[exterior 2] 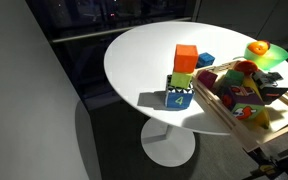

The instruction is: Put the banana in the wooden crate

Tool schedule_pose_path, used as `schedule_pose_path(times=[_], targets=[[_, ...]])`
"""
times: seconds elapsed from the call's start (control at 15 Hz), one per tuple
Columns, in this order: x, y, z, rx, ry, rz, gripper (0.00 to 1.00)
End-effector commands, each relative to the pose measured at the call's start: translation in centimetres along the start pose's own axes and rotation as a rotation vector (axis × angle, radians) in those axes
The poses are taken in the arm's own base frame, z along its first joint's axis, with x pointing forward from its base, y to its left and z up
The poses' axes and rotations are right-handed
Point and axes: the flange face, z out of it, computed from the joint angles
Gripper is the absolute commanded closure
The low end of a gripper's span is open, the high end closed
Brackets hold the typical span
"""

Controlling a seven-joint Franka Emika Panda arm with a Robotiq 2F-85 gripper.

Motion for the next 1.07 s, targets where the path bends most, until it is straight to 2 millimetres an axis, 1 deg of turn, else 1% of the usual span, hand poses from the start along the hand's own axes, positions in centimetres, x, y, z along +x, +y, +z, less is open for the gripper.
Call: schedule_pose_path(times=[0.0, 0.33, 0.67, 0.87, 1.0], targets=[[-1.2, 1.9, -3.0, 0.015, -0.006, -0.017, 0.0], [-2.7, 3.8, -6.1, 0.034, 0.026, -0.018, 0.0], [-4.2, 5.5, -8.9, 0.063, 0.099, 0.0, 0.0], [-5.0, 6.4, -10.2, 0.08, 0.131, 0.0, 0.0], [-5.2, 6.9, -10.7, 0.083, 0.137, -0.014, 0.0]])
